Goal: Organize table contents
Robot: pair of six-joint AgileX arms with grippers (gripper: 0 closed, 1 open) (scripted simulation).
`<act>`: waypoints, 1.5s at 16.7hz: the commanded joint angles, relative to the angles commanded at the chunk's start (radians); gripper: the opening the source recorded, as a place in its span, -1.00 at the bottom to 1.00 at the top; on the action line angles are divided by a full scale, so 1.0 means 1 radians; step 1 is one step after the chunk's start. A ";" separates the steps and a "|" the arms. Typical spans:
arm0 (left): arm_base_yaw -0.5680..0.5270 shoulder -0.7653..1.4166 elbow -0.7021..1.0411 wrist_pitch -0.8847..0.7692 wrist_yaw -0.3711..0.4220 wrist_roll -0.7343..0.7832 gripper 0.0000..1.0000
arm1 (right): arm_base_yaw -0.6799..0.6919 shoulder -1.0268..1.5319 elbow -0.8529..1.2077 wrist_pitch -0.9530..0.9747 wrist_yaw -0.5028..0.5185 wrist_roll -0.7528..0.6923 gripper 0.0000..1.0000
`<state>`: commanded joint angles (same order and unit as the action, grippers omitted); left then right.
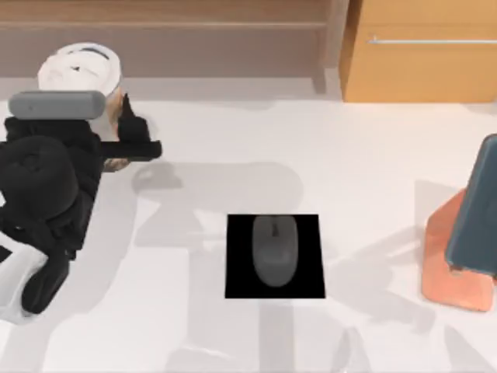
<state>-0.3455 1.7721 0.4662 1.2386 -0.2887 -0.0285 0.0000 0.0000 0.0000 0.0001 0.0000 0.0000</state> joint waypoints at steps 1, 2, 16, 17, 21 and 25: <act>0.005 -0.013 0.028 -0.020 0.008 0.011 -1.00 | 0.000 0.000 0.000 0.000 0.000 0.000 1.00; 0.012 -0.026 0.059 -0.045 0.018 0.023 -1.00 | 0.000 0.000 0.000 0.000 0.000 0.000 1.00; 0.213 0.047 0.752 -0.702 0.213 0.076 -1.00 | 0.000 0.000 0.000 0.000 0.000 0.000 1.00; 0.229 0.068 0.802 -0.753 0.226 0.068 -1.00 | 0.000 0.000 0.000 0.000 0.000 0.000 1.00; 0.273 0.140 0.948 -0.910 0.264 0.039 -1.00 | 0.000 0.000 0.000 0.000 0.000 0.000 1.00; 0.281 0.163 0.988 -0.957 0.276 0.028 -1.00 | 0.000 0.000 0.000 0.000 0.000 0.000 1.00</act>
<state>-0.0646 1.9354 1.4541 0.2814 -0.0126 -0.0001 0.0000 0.0000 0.0000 0.0001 0.0000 0.0000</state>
